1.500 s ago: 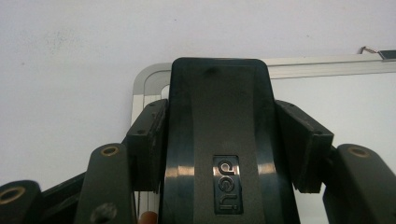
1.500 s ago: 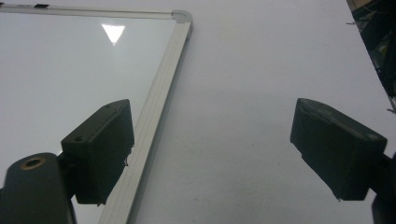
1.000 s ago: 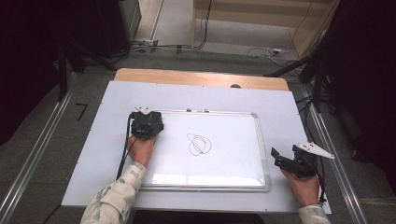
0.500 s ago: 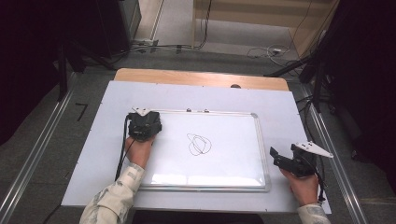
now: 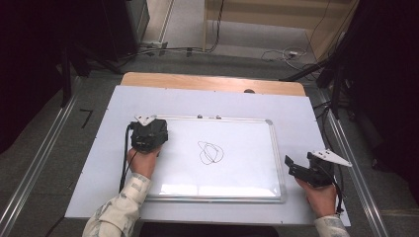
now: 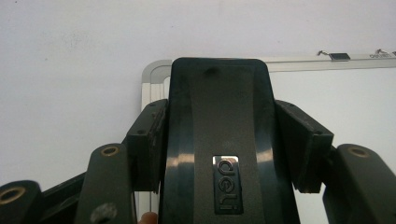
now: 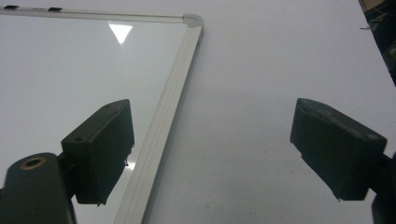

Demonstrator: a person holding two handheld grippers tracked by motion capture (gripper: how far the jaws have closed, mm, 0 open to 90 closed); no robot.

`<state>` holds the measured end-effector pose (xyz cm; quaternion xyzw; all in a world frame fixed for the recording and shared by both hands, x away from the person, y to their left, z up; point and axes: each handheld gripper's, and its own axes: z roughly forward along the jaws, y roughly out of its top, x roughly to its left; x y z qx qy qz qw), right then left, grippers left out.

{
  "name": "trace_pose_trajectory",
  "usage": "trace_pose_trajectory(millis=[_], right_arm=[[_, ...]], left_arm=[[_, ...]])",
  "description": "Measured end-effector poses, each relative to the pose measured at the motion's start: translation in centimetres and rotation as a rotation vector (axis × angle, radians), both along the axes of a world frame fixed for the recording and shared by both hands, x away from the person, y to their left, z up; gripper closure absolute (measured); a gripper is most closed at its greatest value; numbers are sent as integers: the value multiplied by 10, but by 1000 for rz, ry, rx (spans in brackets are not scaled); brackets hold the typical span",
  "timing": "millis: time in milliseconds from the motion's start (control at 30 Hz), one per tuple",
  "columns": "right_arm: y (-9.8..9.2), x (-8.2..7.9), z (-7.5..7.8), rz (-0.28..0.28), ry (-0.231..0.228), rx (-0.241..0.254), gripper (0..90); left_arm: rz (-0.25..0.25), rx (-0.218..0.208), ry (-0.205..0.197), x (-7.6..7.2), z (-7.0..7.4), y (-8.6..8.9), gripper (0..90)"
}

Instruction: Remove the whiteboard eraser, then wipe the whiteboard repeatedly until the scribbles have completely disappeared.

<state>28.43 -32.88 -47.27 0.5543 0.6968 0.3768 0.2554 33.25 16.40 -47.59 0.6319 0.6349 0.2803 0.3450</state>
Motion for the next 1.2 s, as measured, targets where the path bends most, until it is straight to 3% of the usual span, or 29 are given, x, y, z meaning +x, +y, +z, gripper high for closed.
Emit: trace_pose_trajectory(millis=[733,1200], right_arm=[[-1,-1,1,2,-6,1,123],[-1,-1,1,-3,-7,-2,124]], left_arm=[[-42,-22,-14,-14,6,-7,409],[-113,-22,-3,-9,-1,-29,409]])
